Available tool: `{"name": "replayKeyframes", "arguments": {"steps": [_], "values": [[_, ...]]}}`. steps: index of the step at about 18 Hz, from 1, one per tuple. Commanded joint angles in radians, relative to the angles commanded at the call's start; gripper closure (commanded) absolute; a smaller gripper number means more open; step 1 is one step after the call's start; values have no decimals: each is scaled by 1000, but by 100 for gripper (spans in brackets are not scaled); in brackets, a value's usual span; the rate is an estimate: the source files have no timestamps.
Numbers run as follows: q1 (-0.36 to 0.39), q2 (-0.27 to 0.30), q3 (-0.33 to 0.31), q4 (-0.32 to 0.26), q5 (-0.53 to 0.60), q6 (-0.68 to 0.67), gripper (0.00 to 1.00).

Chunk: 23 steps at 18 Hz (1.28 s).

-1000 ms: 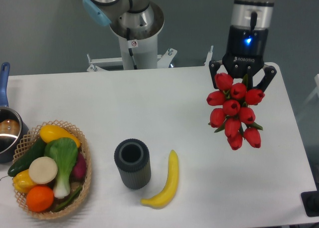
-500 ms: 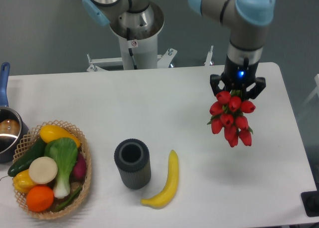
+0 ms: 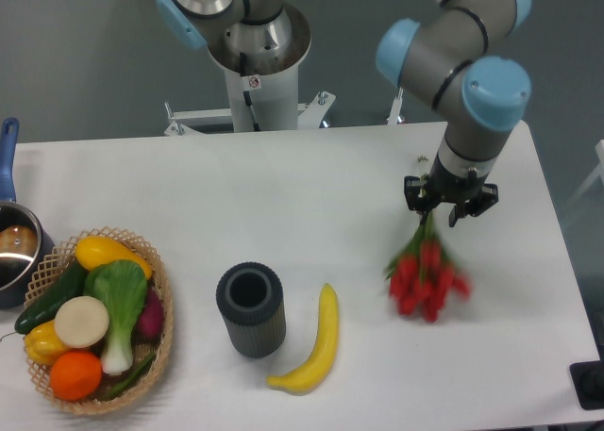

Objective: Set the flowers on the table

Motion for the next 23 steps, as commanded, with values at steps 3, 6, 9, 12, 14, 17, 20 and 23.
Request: {"name": "replayKeyframes", "arguments": {"steps": [3,6,9,12,14,17,20,23], "values": [[5,-6,11,0,-2,8,48],[37,6,54,29,-8,66,0],[69,18,61,176,-69,132,0],[87,18,93,195,-78,101,0],[121,20,95,198,-83,107,0],[165,23,100,204,-150,110,0],[224,35,86,207,-233,156,0],[262,47,46,207,-249,279,0]]}}
